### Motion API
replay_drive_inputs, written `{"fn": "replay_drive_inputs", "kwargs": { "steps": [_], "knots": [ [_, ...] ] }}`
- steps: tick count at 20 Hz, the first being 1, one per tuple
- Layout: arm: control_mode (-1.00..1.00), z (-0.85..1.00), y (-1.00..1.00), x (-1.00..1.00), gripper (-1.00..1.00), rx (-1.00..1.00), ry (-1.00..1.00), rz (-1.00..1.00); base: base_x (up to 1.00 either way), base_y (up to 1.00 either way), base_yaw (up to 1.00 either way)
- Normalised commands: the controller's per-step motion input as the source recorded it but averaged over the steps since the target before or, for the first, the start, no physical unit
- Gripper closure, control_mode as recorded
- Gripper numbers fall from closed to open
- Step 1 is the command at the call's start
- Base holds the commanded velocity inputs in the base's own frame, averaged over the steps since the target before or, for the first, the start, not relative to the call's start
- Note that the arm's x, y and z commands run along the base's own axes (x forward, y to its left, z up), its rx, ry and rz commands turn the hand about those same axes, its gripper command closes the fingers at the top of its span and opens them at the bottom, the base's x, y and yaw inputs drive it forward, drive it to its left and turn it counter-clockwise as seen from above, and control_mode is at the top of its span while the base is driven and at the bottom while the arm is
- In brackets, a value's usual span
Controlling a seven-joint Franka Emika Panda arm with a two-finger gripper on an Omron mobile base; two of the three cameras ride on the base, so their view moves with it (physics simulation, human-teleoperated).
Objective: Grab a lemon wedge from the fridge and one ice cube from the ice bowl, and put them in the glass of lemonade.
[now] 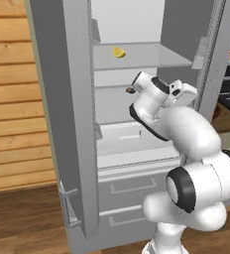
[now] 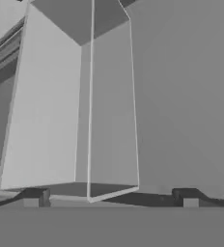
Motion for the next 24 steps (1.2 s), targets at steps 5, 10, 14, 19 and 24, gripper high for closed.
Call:
{"fn": "replay_drive_inputs", "kwargs": {
  "steps": [5,10,14,19,24],
  "knots": [
    [-1.00,-0.04,-1.00,-1.00,-1.00,-0.02,-0.05,-0.12,0.00,0.00,0.00],
    [-1.00,0.18,0.80,-0.87,-1.00,0.17,-0.47,-0.01,0.00,0.00,0.00],
    [-1.00,0.39,1.00,-0.54,-1.00,0.42,-0.31,0.00,0.00,0.00,0.00],
    [-1.00,0.35,0.93,-0.33,-1.00,0.48,-0.50,0.03,0.00,0.00,0.00],
    [-1.00,0.06,0.28,-0.10,-1.00,0.38,-0.43,0.35,0.00,0.00,0.00]
  ]
}}
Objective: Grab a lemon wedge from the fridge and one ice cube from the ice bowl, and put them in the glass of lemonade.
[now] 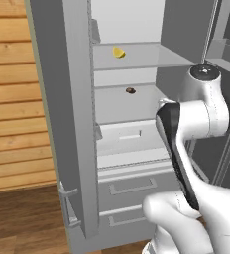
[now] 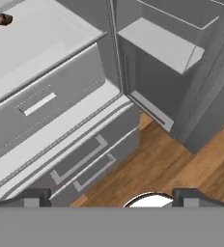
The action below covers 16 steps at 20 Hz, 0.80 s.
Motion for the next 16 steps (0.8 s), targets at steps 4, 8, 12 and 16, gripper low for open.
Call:
{"fn": "replay_drive_inputs", "kwargs": {
  "steps": [4,8,12,16],
  "knots": [
    [-1.00,-0.01,-0.25,-0.19,-1.00,-0.07,-0.06,0.41,0.00,0.00,0.00],
    [-1.00,-0.01,0.00,-0.02,-1.00,-0.27,0.18,0.21,0.00,0.00,0.00],
    [-1.00,0.00,0.00,0.00,-1.00,-0.05,0.05,0.03,0.00,0.00,0.00],
    [-1.00,0.00,0.00,0.00,-1.00,0.00,-0.01,0.02,0.00,0.00,0.00]
  ]
}}
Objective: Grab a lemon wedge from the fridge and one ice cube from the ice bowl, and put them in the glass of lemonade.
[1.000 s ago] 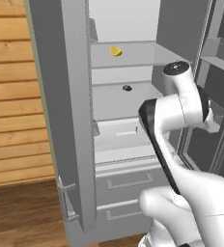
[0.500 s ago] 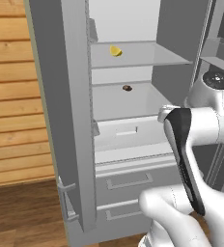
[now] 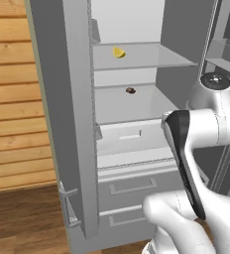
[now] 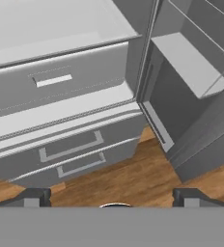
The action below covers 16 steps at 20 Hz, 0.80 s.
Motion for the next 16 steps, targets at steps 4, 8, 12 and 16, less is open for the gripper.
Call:
{"fn": "replay_drive_inputs", "kwargs": {
  "steps": [4,8,12,16],
  "knots": [
    [-1.00,0.00,0.00,0.00,-1.00,0.00,-0.04,0.10,0.00,0.00,0.00],
    [1.00,0.00,-0.01,-0.02,-1.00,0.00,-0.05,0.06,0.04,0.01,0.09],
    [1.00,0.00,0.00,0.00,-1.00,0.00,0.00,0.00,0.43,0.15,0.02],
    [1.00,0.00,0.00,0.00,-1.00,0.00,0.00,0.00,0.83,0.08,-0.01]
  ]
}}
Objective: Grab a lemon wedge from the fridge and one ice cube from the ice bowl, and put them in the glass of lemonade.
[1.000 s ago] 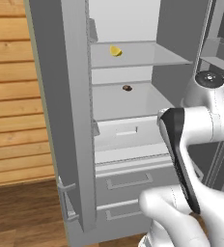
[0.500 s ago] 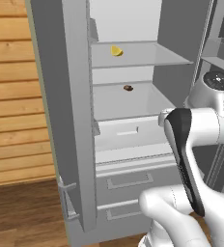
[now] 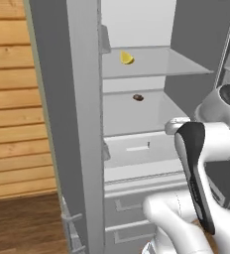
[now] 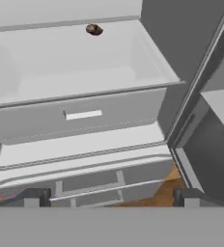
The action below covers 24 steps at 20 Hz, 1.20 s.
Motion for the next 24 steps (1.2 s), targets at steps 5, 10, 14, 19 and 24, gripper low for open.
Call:
{"fn": "replay_drive_inputs", "kwargs": {
  "steps": [5,10,14,19,24],
  "knots": [
    [1.00,0.00,0.00,0.00,-1.00,0.00,0.00,0.00,0.72,0.29,0.00],
    [-1.00,0.34,0.06,-0.06,-1.00,0.00,0.00,0.01,0.10,0.33,0.00],
    [-1.00,1.00,0.05,-0.57,-1.00,0.00,-0.16,0.14,0.00,0.00,0.00],
    [-1.00,1.00,0.00,-0.40,-1.00,0.00,-0.33,0.21,0.00,0.00,0.00],
    [-1.00,1.00,0.01,0.07,-1.00,0.00,-0.20,0.18,0.00,0.00,0.00]
  ]
}}
